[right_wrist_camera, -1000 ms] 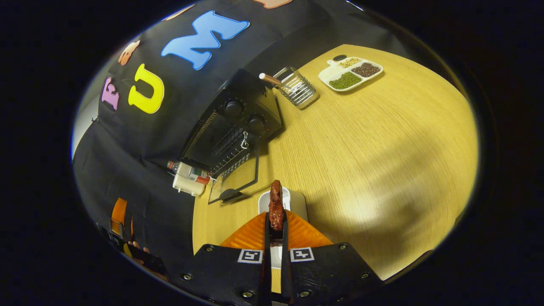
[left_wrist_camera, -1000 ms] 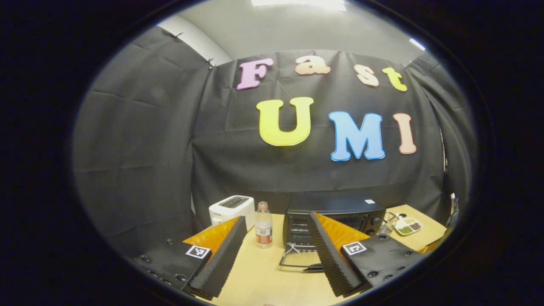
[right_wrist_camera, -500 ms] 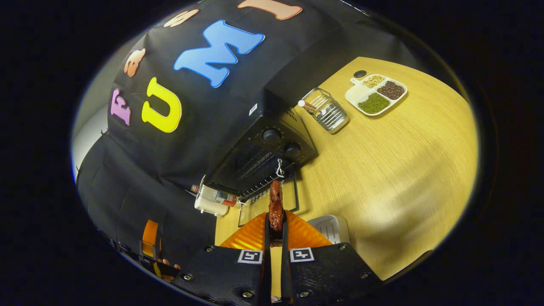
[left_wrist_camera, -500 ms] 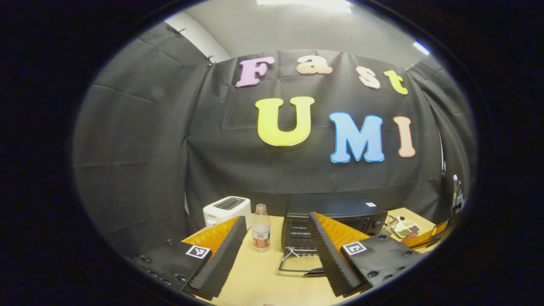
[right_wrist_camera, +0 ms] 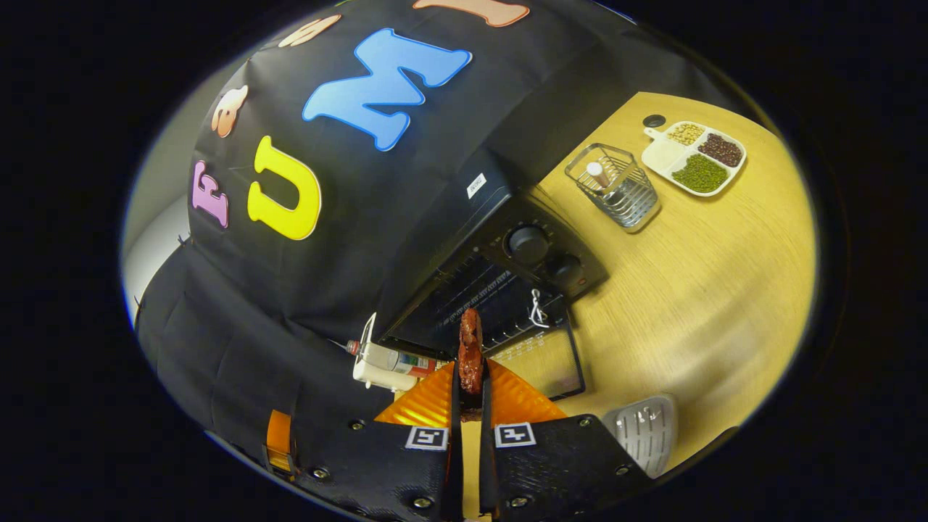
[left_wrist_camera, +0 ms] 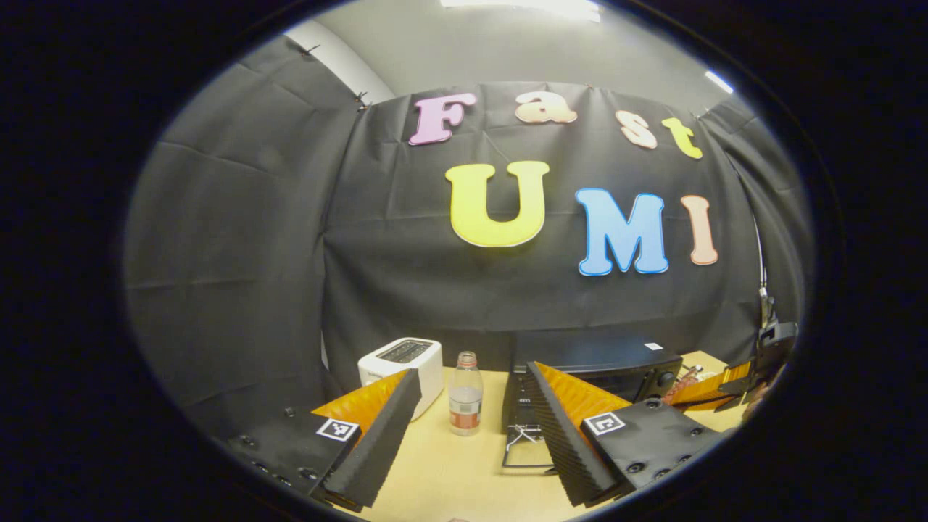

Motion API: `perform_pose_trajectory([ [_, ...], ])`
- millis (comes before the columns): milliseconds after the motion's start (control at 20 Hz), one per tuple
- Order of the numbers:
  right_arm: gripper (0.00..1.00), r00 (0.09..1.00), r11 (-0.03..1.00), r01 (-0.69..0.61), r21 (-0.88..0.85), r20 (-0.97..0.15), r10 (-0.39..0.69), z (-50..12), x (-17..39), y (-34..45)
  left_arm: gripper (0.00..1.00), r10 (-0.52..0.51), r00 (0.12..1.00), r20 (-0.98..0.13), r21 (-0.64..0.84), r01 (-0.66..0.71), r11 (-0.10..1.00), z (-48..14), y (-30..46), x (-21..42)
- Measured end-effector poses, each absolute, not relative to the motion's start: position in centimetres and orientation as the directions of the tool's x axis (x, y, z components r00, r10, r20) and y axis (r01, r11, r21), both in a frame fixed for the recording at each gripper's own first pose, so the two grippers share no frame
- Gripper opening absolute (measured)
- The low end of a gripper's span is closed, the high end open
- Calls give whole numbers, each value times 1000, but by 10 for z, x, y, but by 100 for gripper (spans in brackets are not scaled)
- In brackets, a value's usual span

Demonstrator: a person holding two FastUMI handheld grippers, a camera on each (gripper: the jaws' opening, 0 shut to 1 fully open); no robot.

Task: Open the electric oven with the left hand, put the food in, and close the electric oven.

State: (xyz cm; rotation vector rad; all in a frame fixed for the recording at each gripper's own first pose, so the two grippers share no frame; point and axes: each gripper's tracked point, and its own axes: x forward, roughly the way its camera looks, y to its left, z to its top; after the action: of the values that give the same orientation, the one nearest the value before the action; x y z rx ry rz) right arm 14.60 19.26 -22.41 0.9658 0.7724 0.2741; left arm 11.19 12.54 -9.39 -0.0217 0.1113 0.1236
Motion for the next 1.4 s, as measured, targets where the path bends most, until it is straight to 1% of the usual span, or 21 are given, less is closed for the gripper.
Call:
perform_pose_trajectory([
  [50, 9, 708, 558, 117, 822, -463, 534, -226, 152, 200, 91, 127, 986, -112, -11, -129, 992, -94, 131, 112],
  [250, 9, 704, 554, 114, 825, -460, 540, -233, 170, 226, 91, 150, 981, -122, -4, -152, 988, -100, 151, 113],
  [300, 9, 702, 549, 117, 827, -460, 543, -236, 174, 232, 100, 156, 980, -126, -5, -158, 987, -100, 156, 113],
  [700, 9, 723, 512, 137, 848, -438, 534, -250, 215, 259, 100, 205, 968, -146, 11, -206, 979, -108, 192, 113],
  [850, 9, 734, 511, 143, 848, -437, 520, -256, 233, 265, 91, 217, 965, -150, 19, -216, 976, -110, 200, 115],
  [900, 9, 736, 511, 143, 848, -436, 518, -259, 239, 268, 97, 221, 964, -149, 23, -220, 975, -109, 201, 117],
  [1100, 9, 753, 514, 144, 845, -431, 498, -272, 259, 274, 97, 233, 959, -158, 37, -231, 972, -110, 207, 118],
  [1200, 9, 758, 515, 141, 845, -426, 493, -277, 266, 276, 93, 237, 956, -171, 41, -234, 971, -116, 208, 117],
  [1300, 9, 776, 517, 138, 845, -417, 474, -279, 273, 272, 100, 238, 953, -186, 46, -233, 971, -119, 209, 118],
  [1350, 9, 777, 533, 144, 834, -428, 461, -284, 274, 271, 100, 238, 953, -189, 48, -233, 971, -122, 208, 118],
  [1400, 9, 772, 548, 145, 824, -440, 459, -289, 274, 270, 91, 237, 952, -192, 50, -232, 971, -124, 207, 119],
])
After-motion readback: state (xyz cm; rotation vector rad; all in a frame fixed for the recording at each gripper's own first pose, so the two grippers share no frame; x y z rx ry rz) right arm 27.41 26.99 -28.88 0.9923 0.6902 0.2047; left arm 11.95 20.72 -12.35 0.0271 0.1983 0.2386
